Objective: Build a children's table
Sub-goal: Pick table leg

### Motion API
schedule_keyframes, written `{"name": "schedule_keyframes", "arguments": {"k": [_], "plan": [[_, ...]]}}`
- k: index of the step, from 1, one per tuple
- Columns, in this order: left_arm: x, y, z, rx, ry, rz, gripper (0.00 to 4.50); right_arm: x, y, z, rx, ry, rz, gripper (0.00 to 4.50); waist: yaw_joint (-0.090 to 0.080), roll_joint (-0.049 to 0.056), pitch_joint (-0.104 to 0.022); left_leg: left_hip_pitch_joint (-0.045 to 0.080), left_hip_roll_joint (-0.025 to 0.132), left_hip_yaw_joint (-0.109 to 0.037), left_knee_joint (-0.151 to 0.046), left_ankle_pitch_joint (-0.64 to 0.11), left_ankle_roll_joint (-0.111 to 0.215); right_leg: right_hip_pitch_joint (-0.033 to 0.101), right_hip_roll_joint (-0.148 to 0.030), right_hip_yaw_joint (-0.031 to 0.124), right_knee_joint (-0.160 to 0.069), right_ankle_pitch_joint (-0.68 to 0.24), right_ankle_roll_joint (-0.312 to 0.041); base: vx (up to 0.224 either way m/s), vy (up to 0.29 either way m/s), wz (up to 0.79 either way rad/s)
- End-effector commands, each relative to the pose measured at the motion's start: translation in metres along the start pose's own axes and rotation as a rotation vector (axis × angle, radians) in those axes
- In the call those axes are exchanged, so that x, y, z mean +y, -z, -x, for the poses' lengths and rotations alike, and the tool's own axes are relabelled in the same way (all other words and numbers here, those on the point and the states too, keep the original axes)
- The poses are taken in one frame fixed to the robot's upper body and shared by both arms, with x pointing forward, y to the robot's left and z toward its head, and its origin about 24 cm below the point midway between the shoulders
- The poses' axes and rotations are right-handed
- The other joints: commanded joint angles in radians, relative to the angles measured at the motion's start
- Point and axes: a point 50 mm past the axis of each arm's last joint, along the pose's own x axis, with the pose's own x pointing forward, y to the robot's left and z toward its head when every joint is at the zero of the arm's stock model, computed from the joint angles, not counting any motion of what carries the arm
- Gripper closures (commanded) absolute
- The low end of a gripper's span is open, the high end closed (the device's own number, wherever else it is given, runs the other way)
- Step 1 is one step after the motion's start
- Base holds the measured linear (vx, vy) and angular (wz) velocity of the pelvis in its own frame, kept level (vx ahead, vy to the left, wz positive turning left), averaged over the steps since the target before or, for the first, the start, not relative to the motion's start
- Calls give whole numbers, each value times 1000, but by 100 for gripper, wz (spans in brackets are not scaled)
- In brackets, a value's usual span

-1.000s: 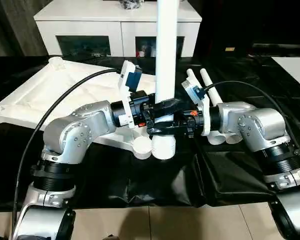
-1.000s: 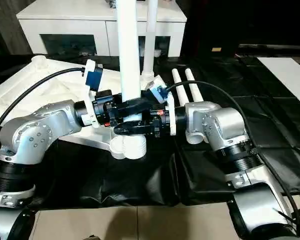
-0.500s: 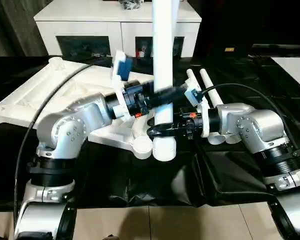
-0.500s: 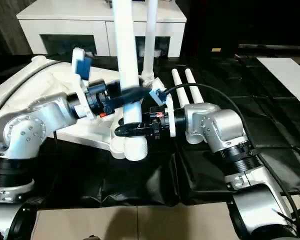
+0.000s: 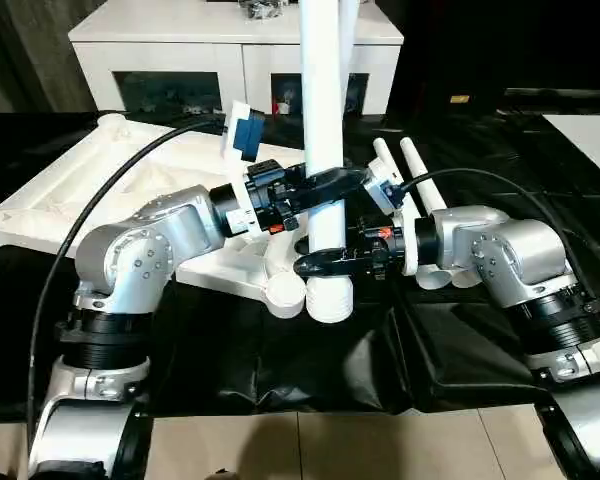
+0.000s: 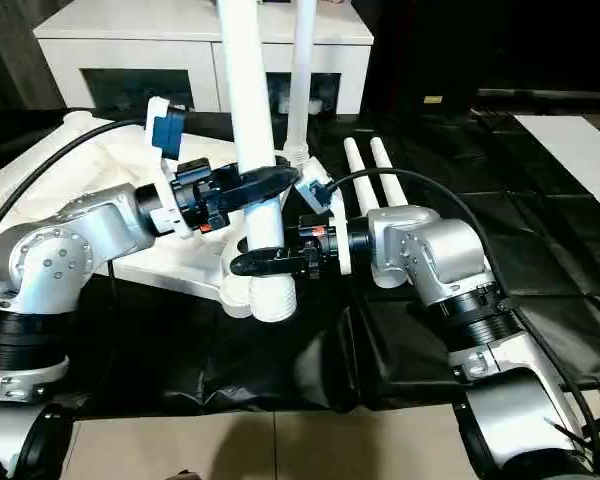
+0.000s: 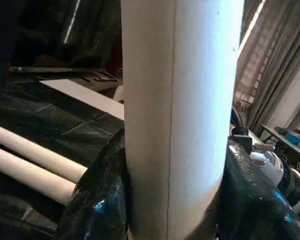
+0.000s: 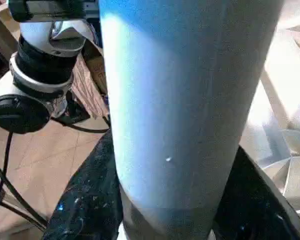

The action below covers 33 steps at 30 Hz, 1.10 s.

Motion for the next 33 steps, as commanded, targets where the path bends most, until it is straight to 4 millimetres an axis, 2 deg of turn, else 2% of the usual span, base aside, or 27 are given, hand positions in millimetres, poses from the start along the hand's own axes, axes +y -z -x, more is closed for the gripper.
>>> {"name": "schedule_keyframes", "arguments": {"k": [1, 3, 7, 8, 10, 28, 29, 33], "plan": [[-10, -2, -2, 15, 80, -11, 264, 2, -4, 2, -13, -11, 28, 188, 2, -6, -79, 6, 9, 3, -54, -65, 24, 64, -58, 36, -62, 24, -256, 0, 0, 0], [-11, -2, -2, 18, 88, -13, 264, 2, -5, 3, -13, -10, 28, 159, 2, -6, -80, 6, 10, 3, -53, -63, 25, 65, -58, 36, -61, 32, -259, 0, 0, 0], [-12, -1, -1, 28, 98, -18, 264, 1, -7, 5, -8, 0, 46, 136, 2, -4, -78, 6, 10, 2, -55, -76, 21, 64, -59, 36, -63, 12, -256, 0, 0, 0], [-11, -1, -1, 29, 98, -18, 264, 0, -7, 5, -8, 2, 50, 110, 1, -4, -79, 6, 10, 2, -54, -75, 21, 64, -59, 36, -63, 16, -256, 0, 0, 0], [-12, -1, -1, 29, 100, -18, 264, 0, -7, 6, -8, 2, 53, 102, 1, -5, -79, 6, 9, 2, -54, -73, 21, 65, -58, 36, -63, 20, -257, 0, 0, 0], [-11, -2, -1, 19, 108, -28, 264, 8, -11, 7, -50, -105, -29, 102, 3, -6, -80, 6, 10, 2, -54, -68, 26, 66, -58, 36, -61, 28, -263, 0, 0, 0], [-11, -2, -1, 19, 109, -29, 264, 9, -10, 7, -44, -109, -37, 119, 3, -6, -79, 6, 10, 3, -53, -68, 26, 65, -58, 36, -62, 27, -263, 0, 0, 0], [-11, -1, -1, 20, 112, -28, 264, 10, -8, 7, -34, -115, -51, 139, 3, -7, -80, 5, 10, 2, -53, -61, 26, 66, -58, 36, -61, 34, -262, 0, 0, 0]]}}
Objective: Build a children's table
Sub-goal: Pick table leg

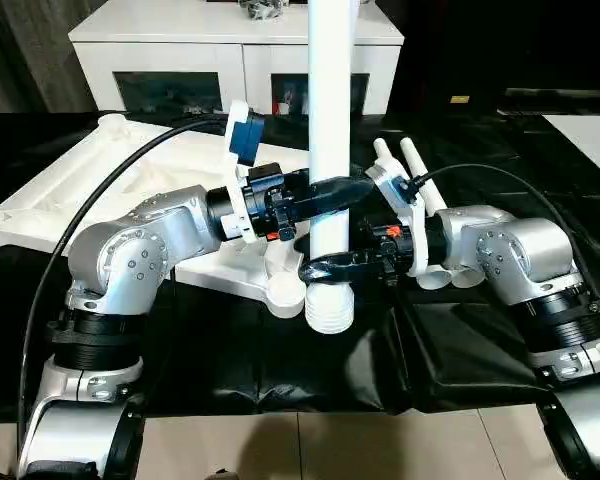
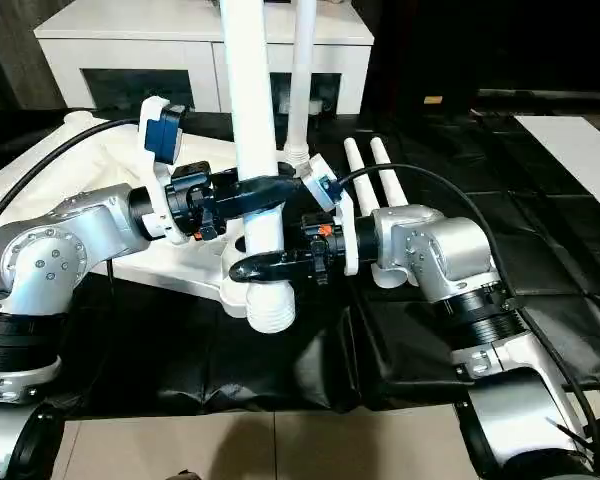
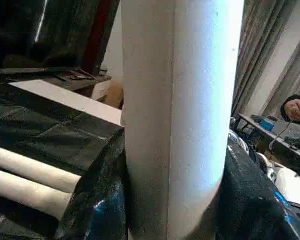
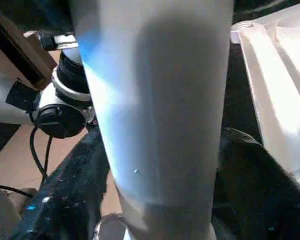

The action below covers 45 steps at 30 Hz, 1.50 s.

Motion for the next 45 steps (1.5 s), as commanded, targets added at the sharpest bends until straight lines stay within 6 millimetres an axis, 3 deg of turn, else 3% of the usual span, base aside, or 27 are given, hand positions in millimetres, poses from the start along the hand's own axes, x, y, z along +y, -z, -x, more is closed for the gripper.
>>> {"name": "schedule_keyframes", "arguments": {"k": [1, 11, 17, 25, 26, 33, 36, 45], "plan": [[-3, -1, -2, 6, 19, -18, 264, 5, -5, 1, 11, -25, 8, 149, 3, -6, -80, 5, 9, 2, -53, -59, 27, 66, -58, 36, -61, 37, -263, 0, 0, 0], [-4, 0, -2, 10, 21, -16, 264, 5, -5, 1, 19, -24, 6, 237, 3, -7, -80, 5, 10, 3, -53, -60, 26, 66, -58, 36, -61, 30, -261, 0, 0, 0], [-3, 1, -2, 10, 15, -14, 264, 4, -4, -1, 2, -20, 9, 254, 4, -4, -80, 6, 10, 2, -53, -63, 25, 65, -59, 35, -61, 28, -261, 0, 0, 0], [-5, 0, -3, 10, 35, -10, 264, 2, -3, -2, -5, 16, 42, 256, 2, -3, -81, 5, 9, 2, -53, -65, 22, 66, -58, 35, -61, 39, -263, 0, 0, 0], [-5, 1, -3, 14, 39, -9, 264, 1, -3, -3, -7, 17, 43, 201, 2, -3, -81, 6, 9, 2, -53, -65, 22, 65, -58, 35, -60, 39, -264, 0, 0, 0], [-7, 3, -4, 23, 60, -6, 265, 1, -2, -7, -2, 14, 39, 144, 3, -2, -81, 7, 9, 2, -53, -69, 20, 65, -58, 35, -61, 39, -265, 0, 0, 0], [-8, 3, -3, 24, 61, -7, 265, 1, -3, -8, -6, 6, 36, 144, 2, -4, -80, 7, 9, 2, -54, -69, 21, 65, -58, 35, -61, 36, -263, 0, 0, 0], [-8, 3, -2, 26, 62, -9, 265, 2, -3, -6, -6, -5, 23, 219, 2, -4, -80, 6, 9, 2, -54, -65, 22, 65, -58, 36, -60, 33, -260, 0, 0, 0]]}}
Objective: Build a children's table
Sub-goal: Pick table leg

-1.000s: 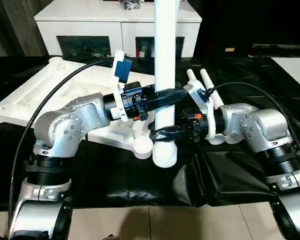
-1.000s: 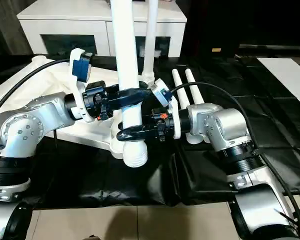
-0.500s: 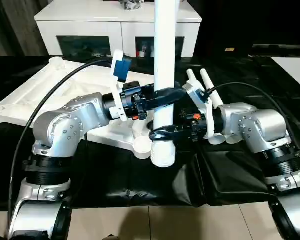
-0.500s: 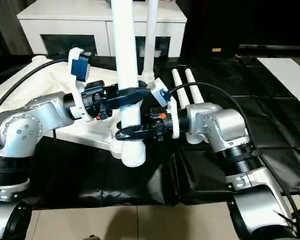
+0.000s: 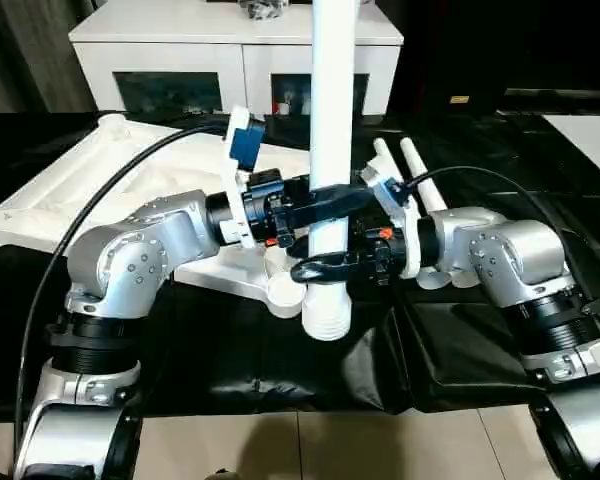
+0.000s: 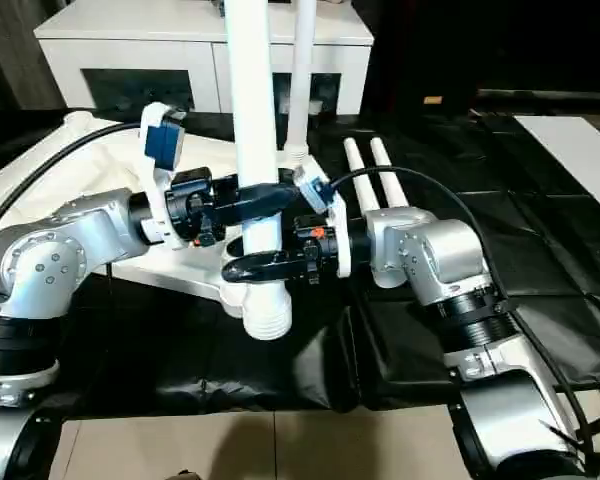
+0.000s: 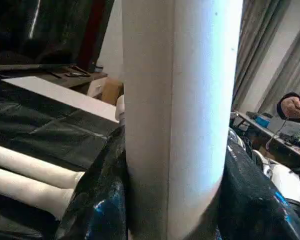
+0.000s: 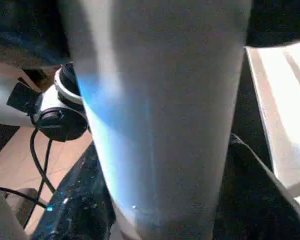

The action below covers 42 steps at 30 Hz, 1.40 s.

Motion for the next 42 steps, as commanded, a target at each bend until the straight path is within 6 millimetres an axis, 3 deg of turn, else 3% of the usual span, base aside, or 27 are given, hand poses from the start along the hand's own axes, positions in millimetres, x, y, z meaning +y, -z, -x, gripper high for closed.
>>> {"name": "schedule_keyframes", "arguments": {"k": [1, 6, 9, 13, 14, 16, 18, 19, 20, 24, 25, 27, 28, 29, 30, 32, 35, 37, 38, 39, 41, 42], "plan": [[-6, -1, -3, 12, 44, -15, 265, 1, -3, 3, 2, 8, 6, 219, 2, -4, -80, 7, 10, 2, -54, -65, 22, 65, -58, 36, -61, 34, -259, 0, 0, 0], [-6, -1, -3, 14, 48, -19, 265, 2, -2, 3, 11, 1, 4, 251, 2, -3, -80, 6, 9, 2, -54, -64, 20, 65, -58, 36, -61, 33, -258, 0, 0, 0], [-5, -1, -2, 34, 23, -53, 195, 2, -1, 3, 12, 4, 5, 259, 2, -3, -80, 6, 9, 2, -54, -67, 20, 65, -58, 36, -61, 32, -258, 0, 0, 0], [-14, -2, 0, 20, 106, -12, 174, 2, -1, 5, -5, 22, 5, 263, 1, -3, -80, 6, 9, 2, -55, -63, 17, 65, -57, 36, -60, 37, -258, 0, 0, 0], [-13, -2, 1, 16, 99, -6, 151, 2, 0, 6, -11, 27, 5, 264, 1, -2, -80, 6, 10, 2, -55, -63, 17, 65, -57, 36, -59, 39, -259, 0, 0, 0], [-11, -1, 3, 14, 90, 0, 151, 2, 0, 8, -25, 41, 3, 264, 2, 4, -79, 8, 9, 2, -55, -78, 14, 62, -57, 36, -64, 23, -257, 0, 0, 0], [-9, -1, 4, 7, 87, 9, 151, 2, 0, 11, -36, 53, 2, 264, 2, 2, -80, 8, 9, 2, -56, -80, 8, 64, -56, 36, -62, 24, -258, 0, 0, 0], [-8, -2, 6, -6, 90, 18, 122, 2, 0, 14, -49, 66, 3, 264, 2, 1, -80, 7, 9, 1, -56, -79, 8, 65, -56, 35, -61, 29, -257, 0, 0, 0], [-8, -3, 6, -11, 91, 21, 109, 3, 0, 15, -54, 70, 3, 264, 3, 8, -81, 7, 8, 0, -55, -80, 6, 64, -57, 35, -60, 31, -257, 0, 0, 0], [1, -3, 14, -26, 29, -10, 91, 0, 0, 29, -96, 169, 14, 265, 4, 7, -81, 10, 8, 0, -56, -94, 0, 64, -56, 36, -65, 26, -253, 0, 0, 0], [8, -4, 21, -49, -13, -5, 64, -2, 0, 36, -128, 219, 11, 266, 3, 11, -80, 9, 5, 1, -56, -91, -2, 64, -54, 36, -67, 29, -247, 0, 0, 0], [15, -4, 28, -51, -58, -19, 63, -3, 0, 41, -143, 266, 19, 266, 4, 27, -84, 10, 4, -3, -55, -93, -15, 66, -55, 34, -63, 32, -246, 0, 0, 0], [18, -4, 32, -48, -81, -28, 63, -3, 1, 44, -147, 292, 27, 266, 0, 17, -82, 9, 3, -1, -55, -101, -16, 67, -52, 34, -67, 34, -241, 0, 0, 0], [28, 0, 45, -29, -145, -43, 61, -5, 1, 50, -168, 366, 48, 266, 0, 26, -81, 10, 3, -2, -56, -106, -16, 65, -53, 34, -68, 26, -238, 0, 0, 0], [34, 3, 51, -1, -186, -57, 59, -5, 2, 51, -181, 395, 53, 266, -1, 23, -81, 10, 2, -2, -57, -106, -14, 65, -53, 33, -71, 19, -232, 0, 0, 0], [44, 14, 61, 102, -273, -92, 59, -7, 4, 53, -191, 464, 77, 266, -4, 31, -82, 11, 2, -4, -58, -112, -18, 65, -53, 33, -72, 6, -219, 0, 0, 0], [55, 27, 68, 245, -374, -174, 59, -10, 8, 52, -178, 550, 120, 266, -9, 31, -83, 11, 3, -5, -59, -116, -23, 67, -53, 33, -70, -1, -208, 0, 0, 0], [76, 52, 80, 561, -485, -371, 59, -13, 18, 47, -131, 661, 209, 266, -11, 37, -81, 11, 3, -3, -58, -124, -28, 63, -54, 35, -73, -28, -201, 0, 0, 0], [79, 57, 83, 621, -478, -404, 59, -12, 21, 45, -128, 664, 225, 266, -8, 37, -80, 14, 4, -4, -60, -137, -23, 59, -54, 36, -84, -65, -173, 0, 0, 0], [80, 61, 84, 679, -458, -431, 59, -11, 23, 44, -125, 664, 239, 266, -9, 38, -81, 12, 3, -6, -61, -133, -26, 64, -56, 38, -79, -62, -165, 0, 0, 0], [82, 64, 86, 735, -410, -448, 59, -8, 27, 43, -117, 662, 241, 266, -11, 46, -87, 12, 7, -9, -61, -109, -38, 65, -57, 37, -68, 19, -189, 0, 0, 0], [83, 64, 89, 767, -388, -444, 94, -7, 29, 43, -110, 657, 237, 266, -11, 50, -87, 12, 6, -9, -60, -108, -38, 65, -57, 37, -68, 34, -199, 0, 0, 0]]}}
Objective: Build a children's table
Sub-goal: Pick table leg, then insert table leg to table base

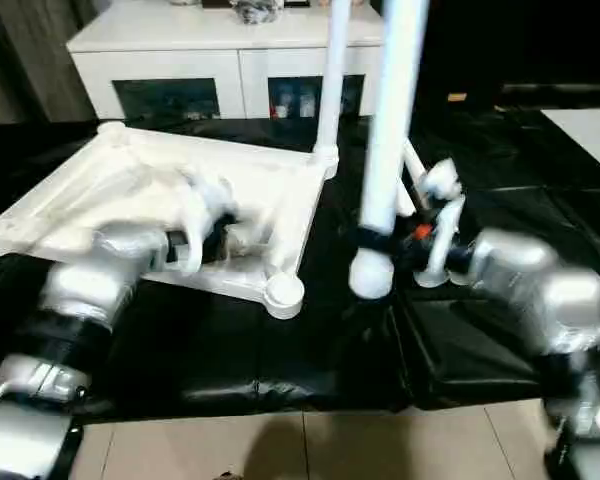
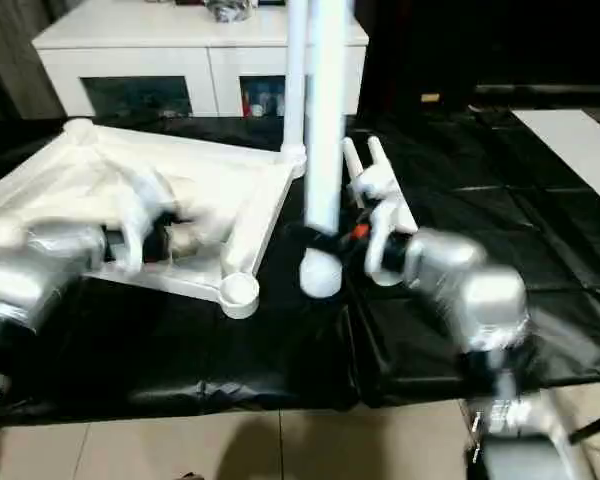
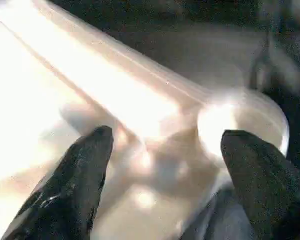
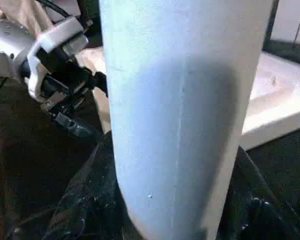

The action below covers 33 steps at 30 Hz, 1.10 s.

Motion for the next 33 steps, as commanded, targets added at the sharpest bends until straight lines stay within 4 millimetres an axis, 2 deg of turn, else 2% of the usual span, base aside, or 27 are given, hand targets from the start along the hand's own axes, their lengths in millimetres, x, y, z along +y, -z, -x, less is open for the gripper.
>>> {"name": "schedule_keyframes", "arguments": {"k": [1, 2, 4, 6, 7, 9, 10, 12, 13, 15, 17, 18, 19, 20, 21, 22, 24, 25, 27, 29, 32, 33], "plan": [[8, -4, 6, 60, 49, -89, 94, 4, -8, 4, -7, -4, 58, 266, -2, 21, -84, 13, 5, -4, -60, -113, -35, 61, -54, 37, -70, 36, -205, 0, 0, 0], [10, -2, 6, 83, 66, -98, 94, 5, -7, 6, -3, -6, 57, 266, -2, 18, -83, 12, 5, -4, -61, -132, -37, 64, -55, 37, -67, 53, -222, 0, 0, 0], [14, 3, 8, 150, 81, -127, 109, 6, -4, 9, 6, -12, 58, 266, -1, 28, -83, 15, 4, -4, -60, -154, -39, 64, -57, 37, -66, 40, -229, 0, 0, 0], [17, 6, 7, 189, 73, -155, 136, 6, -3, 11, 10, -10, 61, 266, -4, 22, -78, 14, 2, -2, -61, -174, -36, 66, -56, 39, -75, 0, -229, 0, 0, 0], [21, 8, 4, 238, 57, -198, 140, 7, -1, 13, 12, -10, 65, 266, -4, 33, -78, 16, 2, -3, -60, -190, -39, 66, -58, 40, -77, -30, -223, 0, 0, 0], [25, 10, 1, 282, 45, -233, 145, 10, 0, 14, 14, -10, 69, 266, -5, 28, -75, 12, 0, -3, -61, -189, -35, 71, -57, 41, -84, -62, -210, 0, 0, 0], [25, 11, 0, 292, 45, -240, 156, 10, 0, 14, 14, -10, 69, 266, -5, 32, -80, 12, 1, -4, -60, -176, -37, 73, -60, 42, -82, -59, -210, 0, 0, 0], [25, 13, -3, 328, 60, -257, 180, 12, 1, 17, 18, -10, 68, 266, -6, 39, -79, 11, 3, -6, -59, -168, -35, 72, -60, 41, -83, -46, -215, 0, 0, 0], [25, 14, -4, 343, 69, -260, 183, 12, 2, 18, 20, -10, 69, 266, -7, 40, -82, 8, 1, -7, -57, -157, -32, 74, -59, 41, -78, -21, -222, 0, 0, 0], [25, 17, -6, 368, 78, -270, 184, 14, 2, 19, 22, -7, 67, 266, -10, 44, -80, 8, -1, -6, -57, -158, -27, 72, -57, 40, -83, -19, -227, 0, 0, 0], [25, 16, -7, 371, 73, -272, 208, 14, 2, 21, 23, -4, 67, 266, -13, 45, -82, 8, -1, -8, -55, -163, -28, 78, -58, 40, -81, -20, -232, 0, 0, 0], [26, 15, -8, 365, 63, -267, 218, 14, 2, 22, 23, 1, 67, 266, -15, 55, -81, 8, -1, -8, -56, -165, -26, 75, -58, 39, -84, -23, -233, 0, 0, 0], [26, 15, -8, 363, 61, -266, 223, 14, 2, 22, 23, 2, 66, 266, -16, 50, -82, 7, -2, -9, -55, -163, -24, 78, -58, 39, -81, -19, -239, 0, 0, 0], [26, 14, -10, 357, 56, -259, 223, 14, 2, 24, 24, 5, 65, 266, -15, 57, -81, 7, -2, -9, -54, -164, -19, 76, -58, 39, -83, -32, -241, 0, 0, 0], [26, 14, -10, 356, 55, -258, 229, 14, 3, 24, 24, 6, 65, 266, -16, 55, -80, 7, -2, -7, -53, -165, -16, 76, -57, 39, -85, -39, -241, 0, 0, 0], [26, 13, -11, 351, 55, -250, 244, 15, 3, 24, 25, 7, 65, 266, -16, 65, -82, 6, -2, -10, -52, -163, -16, 77, -59, 39, -83, -43, -242, 0, 0, 0], [26, 13, -12, 345, 54, -235, 260, 15, 3, 26, 27, 11, 65, 266, -18, 62, -81, 8, -1, -9, -53, -169, -12, 75, -57, 39, -88, -49, -241, 0, 0, 0], [26, 12, -13, 328, 42, -196, 268, 16, 4, 27, 31, 15, 65, 266, -17, 62, -83, 6, -3, -9, -53, -160, -10, 79, -57, 39, -86, -38, -242, 0, 0, 0], [27, 14, -13, 337, 24, -157, 270, 16, 5, 27, 34, 17, 65, 266, -17, 65, -82, 6, -3, -9, -52, -156, -6, 76, -58, 38, -86, -42, -241, 0, 0, 0], [28, 17, -13, 343, 2, -91, 307, 17, 6, 26, 36, 23, 64, 266, -17, 65, -80, 7, -3, -9, -53, -165, -5, 76, -58, 37, -90, -79, -235, 0, 0, 0], [26, 19, -15, 314, 3, -14, 315, 16, 7, 25, 33, 32, 59, 266, -17, 64, -81, 5, -2, -11, -55, -159, -3, 75, -59, 37, -89, -82, -235, 0, 0, 0], [25, 21, -16, 312, -1, 14, 335, 15, 7, 24, 32, 41, 56, 266, -17, 62, -81, 3, -2, -11, -55, -150, -1, 77, -60, 37, -88, -66, -239, 0, 0, 0]]}}
